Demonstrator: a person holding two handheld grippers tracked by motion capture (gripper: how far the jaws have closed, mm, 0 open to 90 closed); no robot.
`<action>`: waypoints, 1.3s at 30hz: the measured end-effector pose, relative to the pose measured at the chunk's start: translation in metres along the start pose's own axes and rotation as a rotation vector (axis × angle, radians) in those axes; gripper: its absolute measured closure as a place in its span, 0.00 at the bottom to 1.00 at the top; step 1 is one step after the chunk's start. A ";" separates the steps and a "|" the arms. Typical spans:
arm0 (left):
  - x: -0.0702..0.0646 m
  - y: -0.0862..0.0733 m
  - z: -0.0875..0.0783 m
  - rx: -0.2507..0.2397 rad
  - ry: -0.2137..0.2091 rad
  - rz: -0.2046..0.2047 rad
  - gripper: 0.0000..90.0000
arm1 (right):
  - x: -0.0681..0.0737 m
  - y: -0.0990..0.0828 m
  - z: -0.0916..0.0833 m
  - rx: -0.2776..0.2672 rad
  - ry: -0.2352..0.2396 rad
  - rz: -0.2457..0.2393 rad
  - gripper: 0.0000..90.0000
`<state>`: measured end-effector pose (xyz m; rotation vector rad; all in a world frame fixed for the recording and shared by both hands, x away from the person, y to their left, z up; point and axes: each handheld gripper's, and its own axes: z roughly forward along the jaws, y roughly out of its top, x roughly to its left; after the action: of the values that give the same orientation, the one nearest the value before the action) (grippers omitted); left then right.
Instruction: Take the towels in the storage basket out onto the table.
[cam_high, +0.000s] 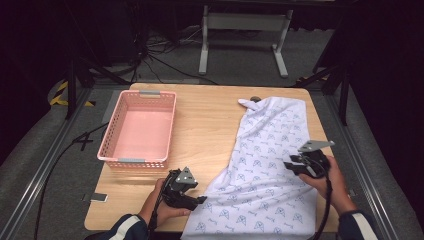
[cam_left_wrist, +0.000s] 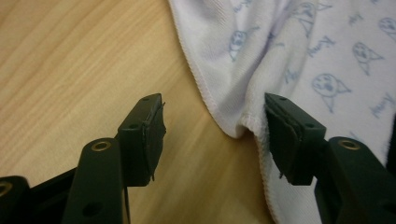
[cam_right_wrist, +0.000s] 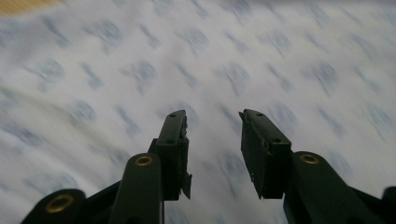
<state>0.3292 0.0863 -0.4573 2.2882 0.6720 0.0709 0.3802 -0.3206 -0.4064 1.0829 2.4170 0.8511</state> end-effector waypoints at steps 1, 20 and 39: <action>0.001 0.003 0.003 -0.014 -0.013 -0.011 0.45 | 0.007 0.024 0.014 -0.027 -0.023 -0.036 0.68; 0.018 0.065 0.043 -0.031 0.035 0.007 0.55 | -0.047 0.013 0.054 0.018 -0.091 0.116 0.61; 0.022 0.053 0.047 0.033 0.099 -0.081 0.97 | -0.054 -0.057 0.005 0.091 -0.136 0.261 0.56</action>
<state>0.3831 0.0356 -0.4592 2.2979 0.8219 0.1361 0.3861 -0.3897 -0.4427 1.4652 2.2523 0.7241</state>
